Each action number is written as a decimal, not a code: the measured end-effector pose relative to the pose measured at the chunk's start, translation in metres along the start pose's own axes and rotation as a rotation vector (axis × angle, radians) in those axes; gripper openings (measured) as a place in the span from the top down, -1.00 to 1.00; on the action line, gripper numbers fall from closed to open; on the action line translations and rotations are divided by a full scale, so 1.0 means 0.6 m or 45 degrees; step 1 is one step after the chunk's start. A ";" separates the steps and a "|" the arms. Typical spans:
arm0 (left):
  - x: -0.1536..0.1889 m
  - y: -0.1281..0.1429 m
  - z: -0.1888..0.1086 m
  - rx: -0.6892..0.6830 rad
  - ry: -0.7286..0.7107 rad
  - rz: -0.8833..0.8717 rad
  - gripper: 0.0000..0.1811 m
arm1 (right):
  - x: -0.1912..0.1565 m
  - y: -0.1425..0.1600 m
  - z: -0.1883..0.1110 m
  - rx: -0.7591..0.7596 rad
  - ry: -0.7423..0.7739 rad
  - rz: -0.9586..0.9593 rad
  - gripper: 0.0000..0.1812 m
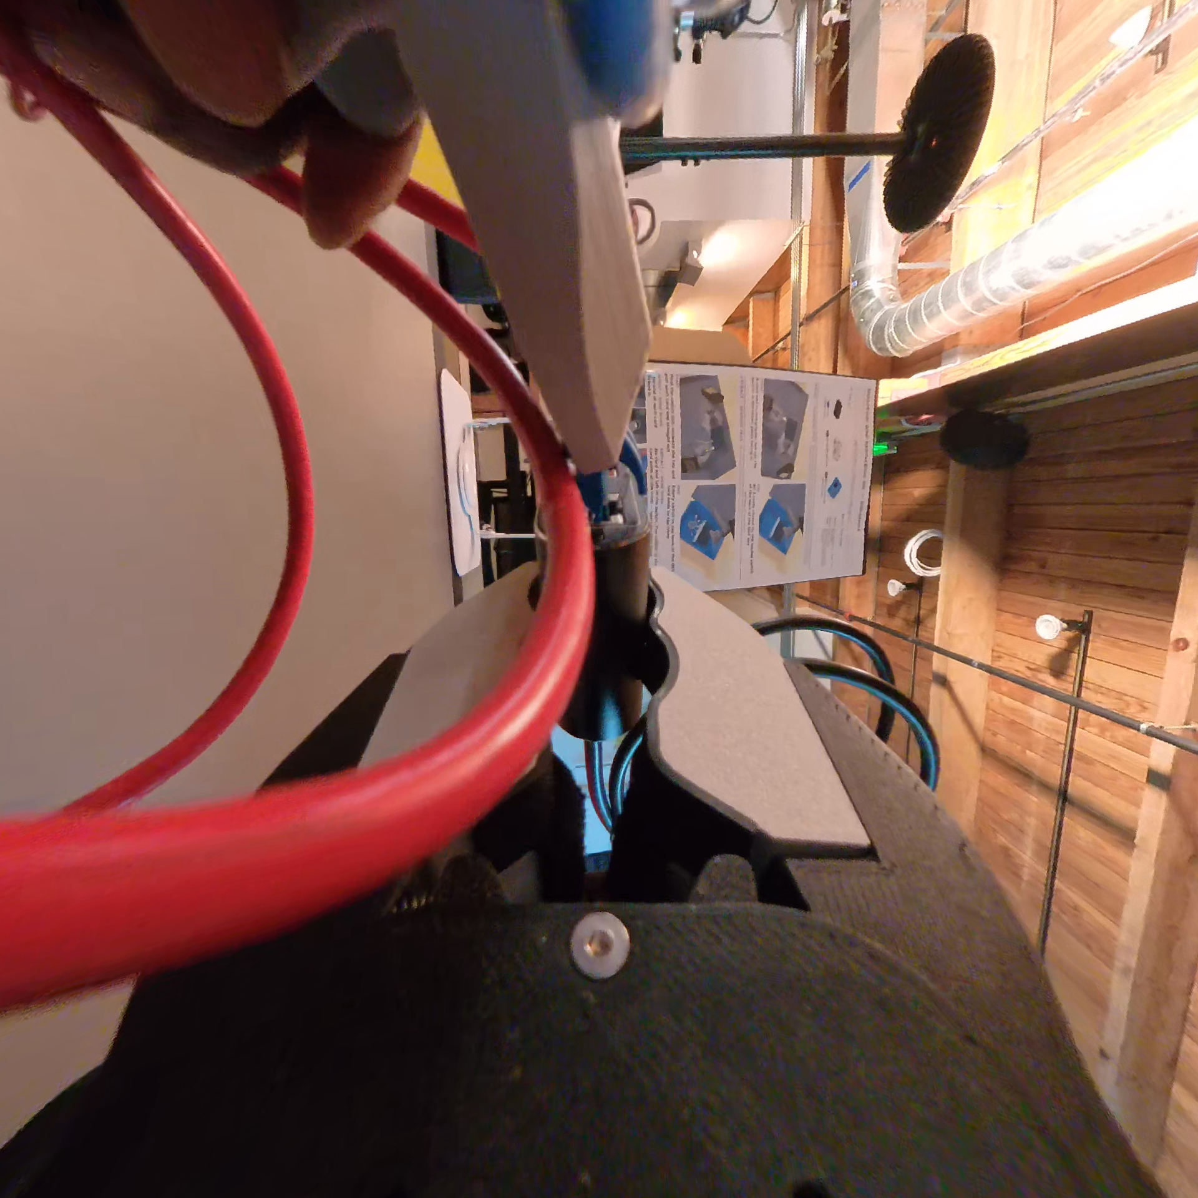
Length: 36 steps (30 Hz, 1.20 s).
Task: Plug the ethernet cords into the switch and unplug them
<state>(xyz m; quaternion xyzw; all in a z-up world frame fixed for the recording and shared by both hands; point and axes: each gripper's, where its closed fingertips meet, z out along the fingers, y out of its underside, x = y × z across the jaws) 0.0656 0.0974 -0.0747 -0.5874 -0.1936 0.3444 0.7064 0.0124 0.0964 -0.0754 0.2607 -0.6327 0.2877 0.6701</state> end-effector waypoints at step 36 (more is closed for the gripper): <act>-0.086 -0.106 -0.079 0.592 -0.390 -0.028 0.23 | 0.211 0.422 -0.030 -0.841 0.150 0.873 0.72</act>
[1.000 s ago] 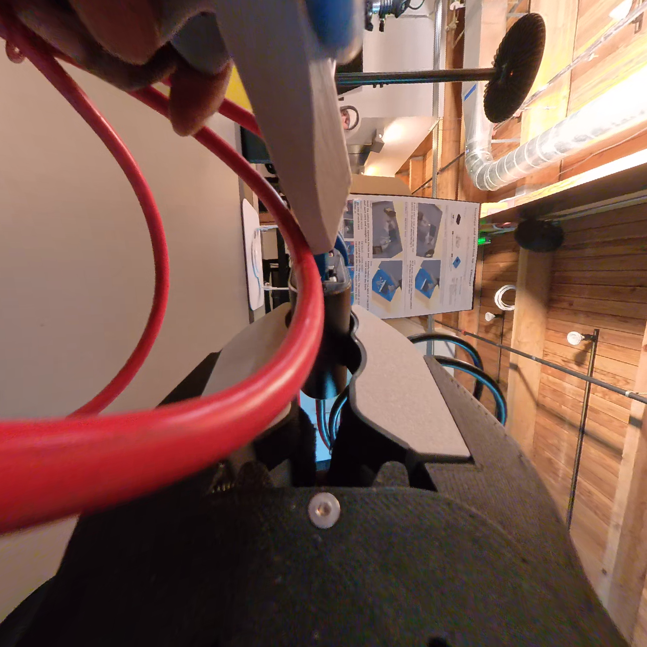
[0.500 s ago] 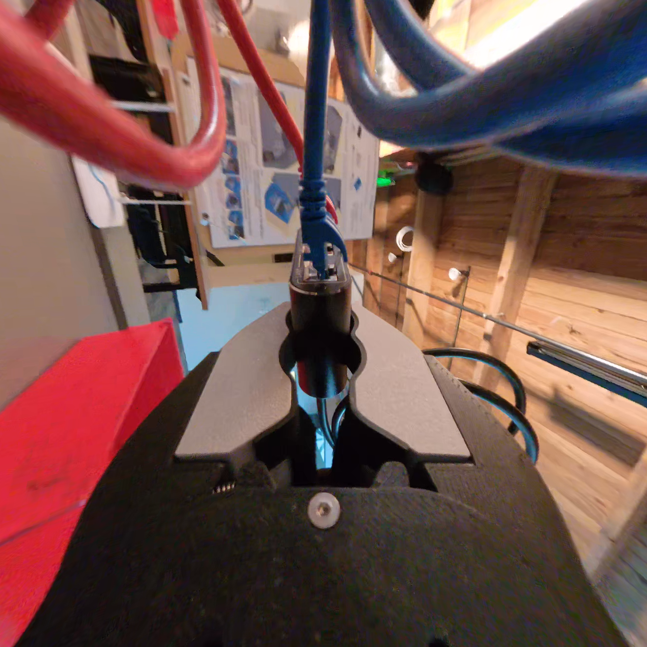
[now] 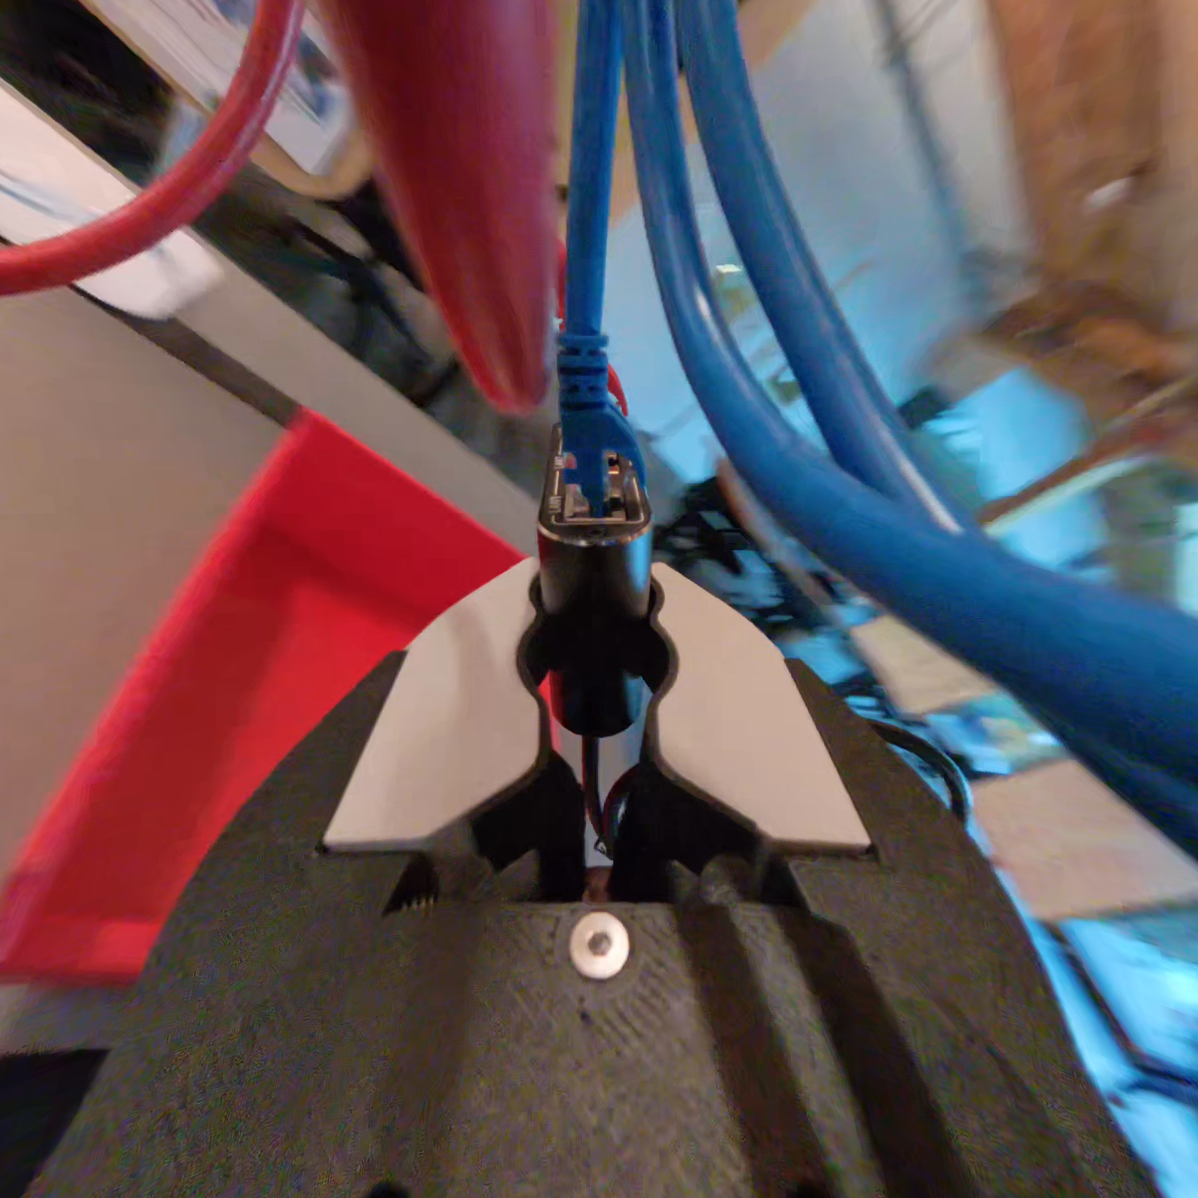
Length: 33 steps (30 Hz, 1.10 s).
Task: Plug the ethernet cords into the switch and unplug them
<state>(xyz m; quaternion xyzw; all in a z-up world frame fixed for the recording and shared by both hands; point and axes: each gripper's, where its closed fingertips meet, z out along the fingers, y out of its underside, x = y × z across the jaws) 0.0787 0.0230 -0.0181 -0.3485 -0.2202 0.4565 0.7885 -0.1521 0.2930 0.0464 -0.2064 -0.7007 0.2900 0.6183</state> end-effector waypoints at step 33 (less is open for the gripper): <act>0.000 0.020 0.002 -0.085 -0.002 0.004 0.29 | -0.293 0.233 0.090 -0.863 -1.178 0.675 0.73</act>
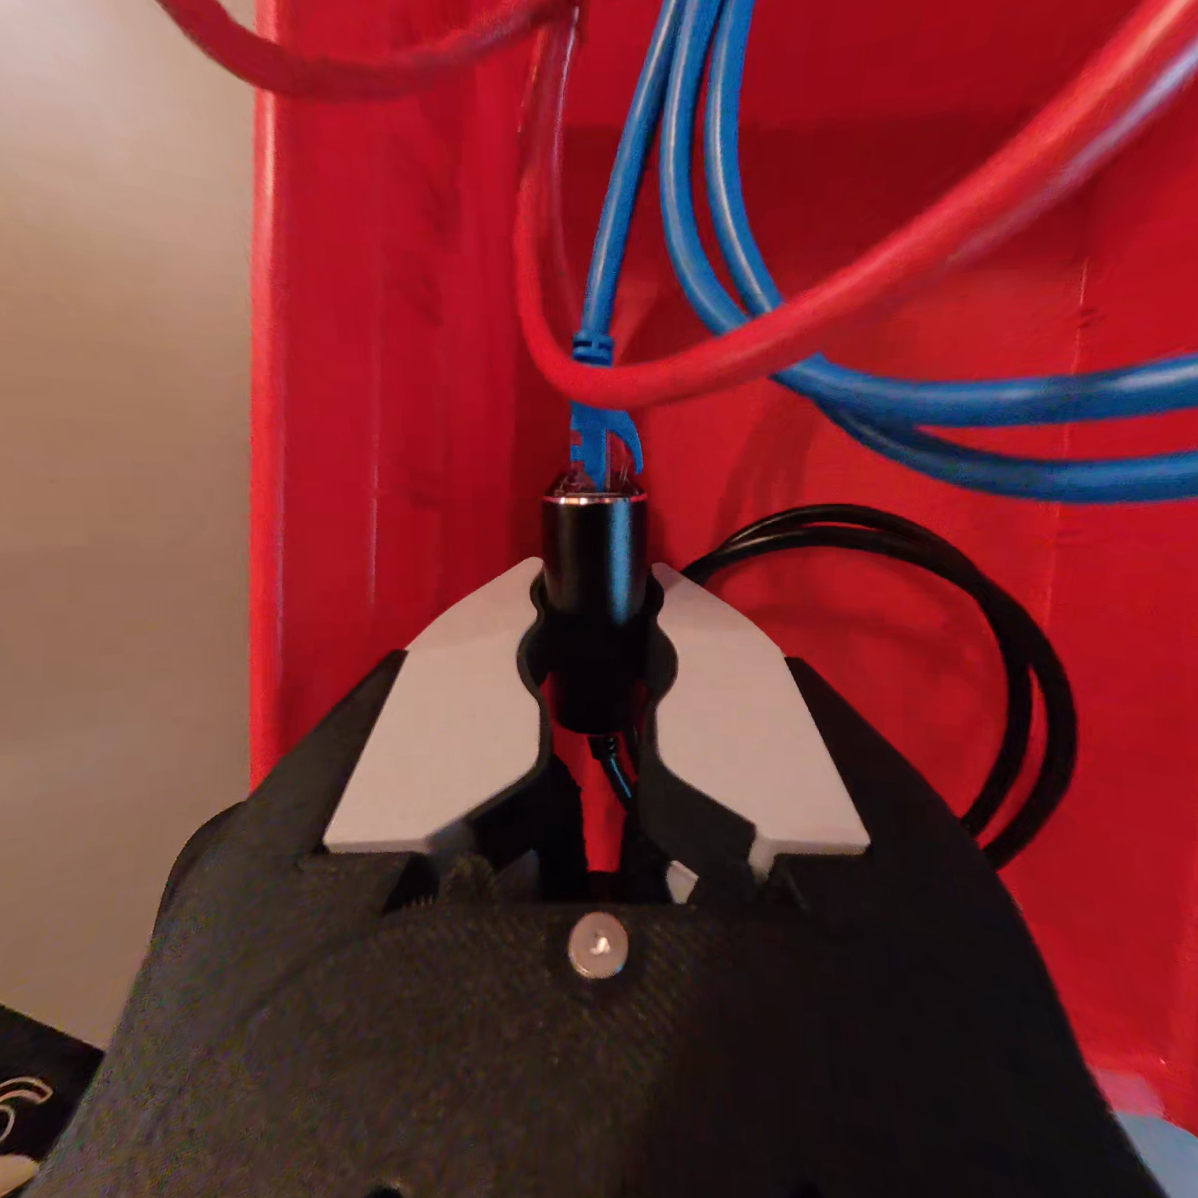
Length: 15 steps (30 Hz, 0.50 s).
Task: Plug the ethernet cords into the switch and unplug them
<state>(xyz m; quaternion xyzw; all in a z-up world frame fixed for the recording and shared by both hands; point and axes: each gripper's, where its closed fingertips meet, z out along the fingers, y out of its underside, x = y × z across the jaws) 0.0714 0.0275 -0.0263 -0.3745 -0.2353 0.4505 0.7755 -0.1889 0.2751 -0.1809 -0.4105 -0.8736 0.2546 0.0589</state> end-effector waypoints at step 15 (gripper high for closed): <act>0.000 0.003 -0.001 -0.010 0.000 0.002 0.29 | -0.064 -0.046 -0.177 0.632 -0.068 -0.212 0.24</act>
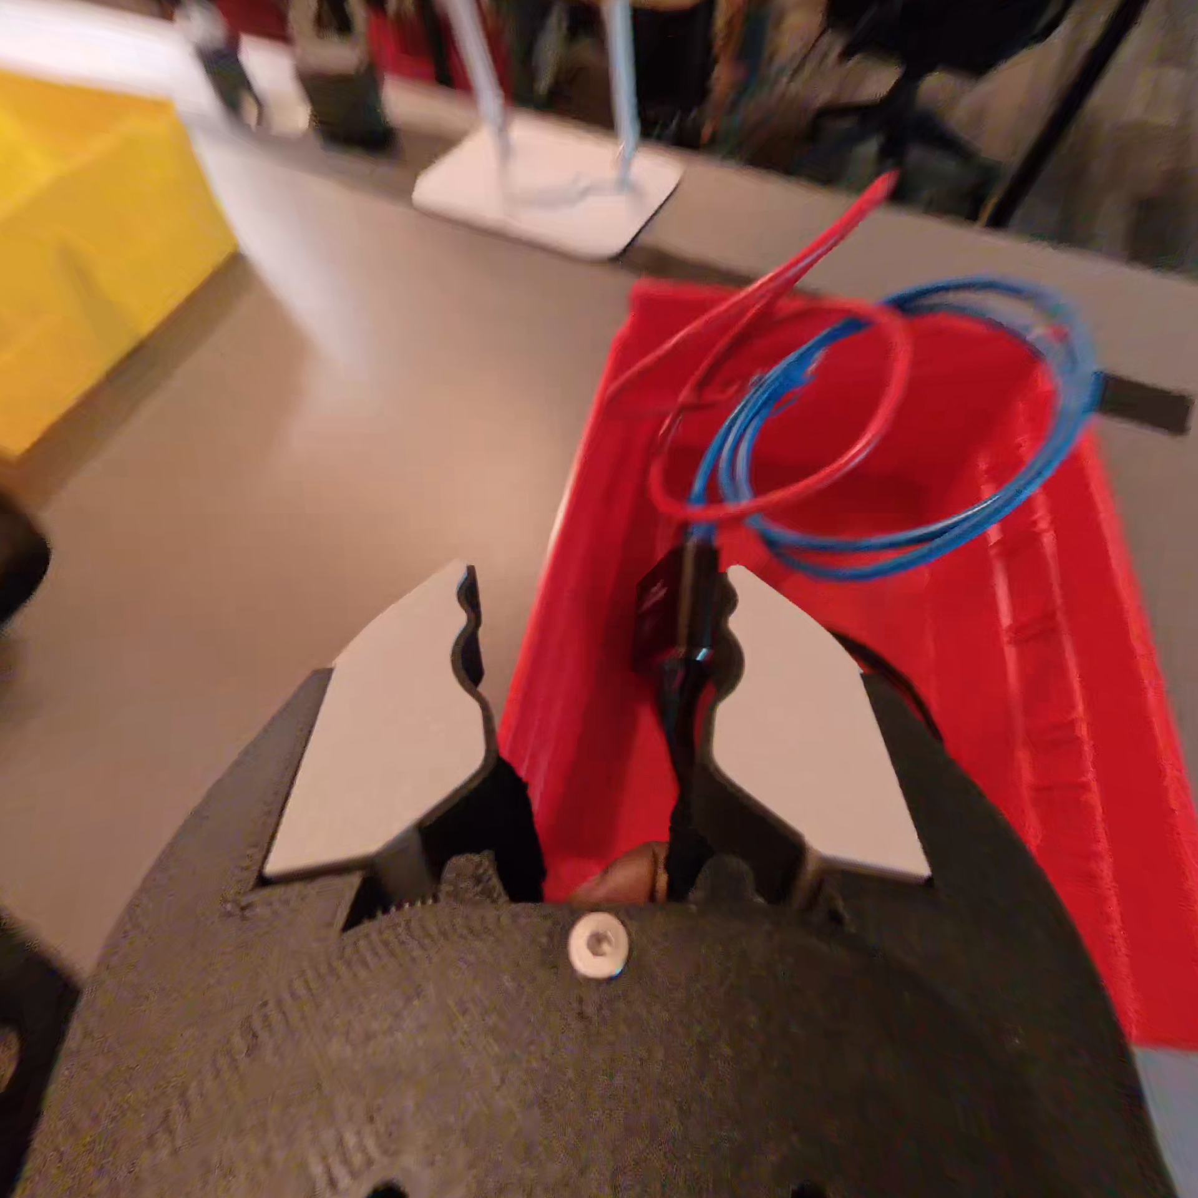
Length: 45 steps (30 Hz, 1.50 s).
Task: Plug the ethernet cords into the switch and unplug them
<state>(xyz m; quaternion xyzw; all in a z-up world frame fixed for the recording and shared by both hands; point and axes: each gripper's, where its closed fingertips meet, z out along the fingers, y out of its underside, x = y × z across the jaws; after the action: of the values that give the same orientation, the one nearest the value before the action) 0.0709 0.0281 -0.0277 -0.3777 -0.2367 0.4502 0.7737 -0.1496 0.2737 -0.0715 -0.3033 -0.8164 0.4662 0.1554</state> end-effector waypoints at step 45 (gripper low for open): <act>0.018 0.010 -0.001 -0.044 0.072 0.020 0.29 | -0.467 -0.035 0.348 -0.361 -0.286 -0.699 0.71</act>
<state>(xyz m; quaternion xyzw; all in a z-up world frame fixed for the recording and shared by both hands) 0.0736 0.0392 -0.0327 -0.4055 -0.2195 0.4413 0.7698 -0.0538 -0.0530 -0.1530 -0.0373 -0.9365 0.3192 0.1403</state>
